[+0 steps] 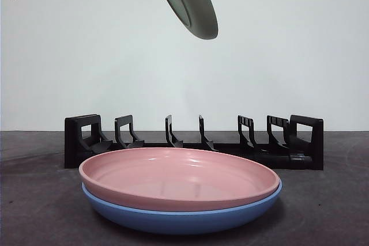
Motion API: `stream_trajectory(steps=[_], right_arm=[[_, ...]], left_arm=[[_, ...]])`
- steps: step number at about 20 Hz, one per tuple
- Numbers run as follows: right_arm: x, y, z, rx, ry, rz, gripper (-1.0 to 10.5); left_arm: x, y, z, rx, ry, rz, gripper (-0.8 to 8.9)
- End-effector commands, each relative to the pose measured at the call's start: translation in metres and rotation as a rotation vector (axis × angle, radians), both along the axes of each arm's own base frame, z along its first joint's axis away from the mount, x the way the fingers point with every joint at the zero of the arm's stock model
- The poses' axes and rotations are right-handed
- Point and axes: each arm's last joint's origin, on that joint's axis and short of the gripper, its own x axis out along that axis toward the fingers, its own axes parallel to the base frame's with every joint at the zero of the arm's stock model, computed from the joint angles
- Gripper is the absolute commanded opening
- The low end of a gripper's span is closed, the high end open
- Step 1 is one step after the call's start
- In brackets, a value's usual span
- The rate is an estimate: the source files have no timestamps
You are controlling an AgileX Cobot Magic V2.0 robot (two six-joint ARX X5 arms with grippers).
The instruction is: Place the plate
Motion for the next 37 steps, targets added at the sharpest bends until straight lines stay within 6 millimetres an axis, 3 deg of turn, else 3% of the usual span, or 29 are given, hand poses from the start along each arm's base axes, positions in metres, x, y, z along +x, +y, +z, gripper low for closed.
stream_trajectory(steps=[1,4,9,14,22,29,37], right_arm=[[-0.021,-0.009,-0.007,0.008,-0.063,-0.005,0.1],[-0.050,-0.023,-0.026,0.010,-0.128,-0.040,0.1],[-0.097,-0.049,-0.074,0.009,-0.154,-0.077,0.1],[-0.132,-0.064,-0.113,-0.210,-0.119,-0.040,0.1],[-0.165,-0.033,-0.145,-0.546,-0.153,0.246,0.1],[-0.162,0.001,-0.182,-0.804,-0.206,0.450,0.1],[-0.166,0.018,-0.205,-0.962,-0.288,0.598,0.1]], left_arm=[[0.002,0.000,0.008,0.001,-0.032,0.002,2.81],[0.003,0.000,0.009,-0.002,-0.046,0.005,2.81],[0.003,0.000,0.009,-0.019,-0.040,0.013,2.81],[0.002,0.000,0.008,-0.019,-0.030,0.013,2.81],[0.001,0.000,0.006,-0.020,-0.007,0.014,2.81],[0.001,0.000,0.006,-0.021,-0.007,0.014,2.81],[0.001,0.000,0.006,-0.020,-0.008,0.014,2.81]])
